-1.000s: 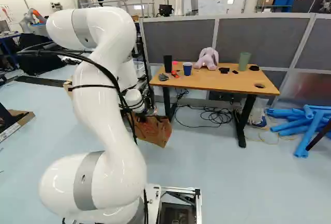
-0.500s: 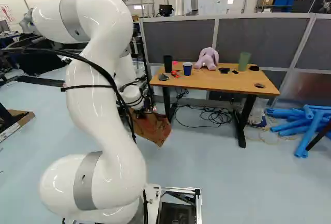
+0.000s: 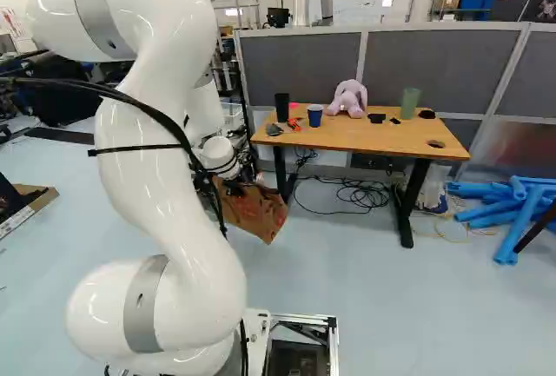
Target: Pick up the bag on the ground and place it on the table
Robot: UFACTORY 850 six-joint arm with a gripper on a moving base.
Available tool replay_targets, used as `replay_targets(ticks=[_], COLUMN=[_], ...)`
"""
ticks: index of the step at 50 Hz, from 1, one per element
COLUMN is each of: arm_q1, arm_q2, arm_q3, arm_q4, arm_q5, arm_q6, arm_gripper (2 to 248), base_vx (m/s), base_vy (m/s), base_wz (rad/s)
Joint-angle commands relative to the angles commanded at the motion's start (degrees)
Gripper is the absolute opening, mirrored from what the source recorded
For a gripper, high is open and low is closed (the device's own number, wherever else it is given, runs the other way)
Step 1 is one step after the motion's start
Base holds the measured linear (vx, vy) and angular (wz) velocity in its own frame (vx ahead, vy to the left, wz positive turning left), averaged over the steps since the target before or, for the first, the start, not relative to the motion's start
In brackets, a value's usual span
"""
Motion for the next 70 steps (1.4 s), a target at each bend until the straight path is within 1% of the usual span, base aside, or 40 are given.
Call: replay_targets(ticks=[41, 52, 70], arm_q1=[-0.1, -0.8, -2.2], arm_q2=[9.3, 10.7, 11.9], arm_q3=[3.8, 3.3, 1.0], arm_q4=[0.0, 0.0, 0.0], arm_q5=[-7.5, -9.7, -13.5], arm_q6=[0.0, 0.0, 0.0], arm_gripper=[18, 18, 18], base_vx=[0.0, 0.0, 0.0], base_vy=[0.0, 0.0, 0.0], base_wz=[0.0, 0.0, 0.0])
